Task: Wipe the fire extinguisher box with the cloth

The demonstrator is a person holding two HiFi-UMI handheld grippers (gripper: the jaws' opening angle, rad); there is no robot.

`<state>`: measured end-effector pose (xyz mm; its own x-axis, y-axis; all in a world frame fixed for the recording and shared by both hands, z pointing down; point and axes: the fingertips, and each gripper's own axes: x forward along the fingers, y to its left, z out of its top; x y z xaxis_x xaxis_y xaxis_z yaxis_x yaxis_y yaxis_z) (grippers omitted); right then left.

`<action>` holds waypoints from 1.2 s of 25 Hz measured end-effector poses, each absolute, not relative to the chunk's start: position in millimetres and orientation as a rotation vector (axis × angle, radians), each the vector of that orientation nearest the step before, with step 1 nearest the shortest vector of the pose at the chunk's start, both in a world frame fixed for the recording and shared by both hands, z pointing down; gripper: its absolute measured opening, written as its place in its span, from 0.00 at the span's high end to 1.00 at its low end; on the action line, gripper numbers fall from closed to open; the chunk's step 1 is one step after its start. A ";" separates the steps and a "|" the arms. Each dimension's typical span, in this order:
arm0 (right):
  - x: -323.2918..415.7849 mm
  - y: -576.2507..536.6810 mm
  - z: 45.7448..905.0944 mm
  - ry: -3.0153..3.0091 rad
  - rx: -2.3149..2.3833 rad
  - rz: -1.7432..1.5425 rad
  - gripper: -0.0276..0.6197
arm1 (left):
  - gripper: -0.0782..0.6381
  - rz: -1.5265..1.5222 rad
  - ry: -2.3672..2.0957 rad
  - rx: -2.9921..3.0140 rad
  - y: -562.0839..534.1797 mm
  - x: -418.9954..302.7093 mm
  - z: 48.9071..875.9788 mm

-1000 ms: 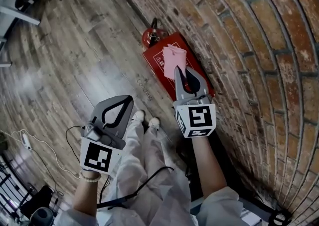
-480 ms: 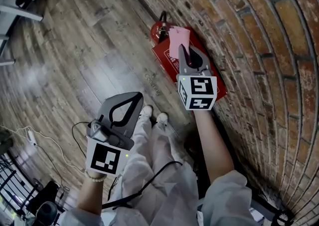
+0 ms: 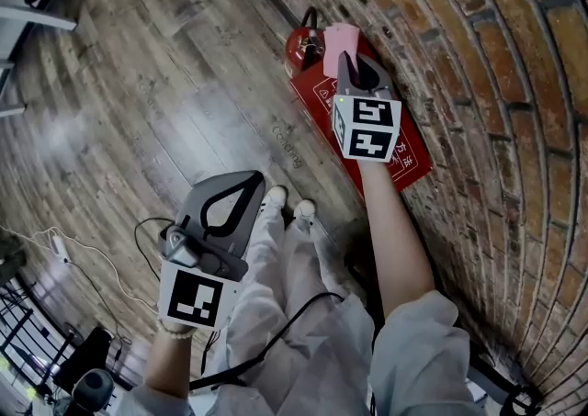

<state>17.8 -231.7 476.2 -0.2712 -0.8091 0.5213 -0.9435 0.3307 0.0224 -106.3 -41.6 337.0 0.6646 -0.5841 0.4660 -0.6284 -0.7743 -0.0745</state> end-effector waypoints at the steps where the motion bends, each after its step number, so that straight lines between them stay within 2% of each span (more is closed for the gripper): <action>1: 18.5 -234.9 481.7 -2.147 1.543 0.412 0.91 | 0.89 0.731 -1.014 2.776 -41.2 -107.4 339.6; 16: 60.0 -241.3 546.0 -1.863 1.500 0.388 0.92 | 0.89 0.745 -0.987 2.775 -47.7 -97.0 351.2; 30: 72.2 -237.7 551.4 -1.809 1.463 0.368 0.92 | 0.89 0.737 -0.939 2.808 -51.1 -86.8 354.3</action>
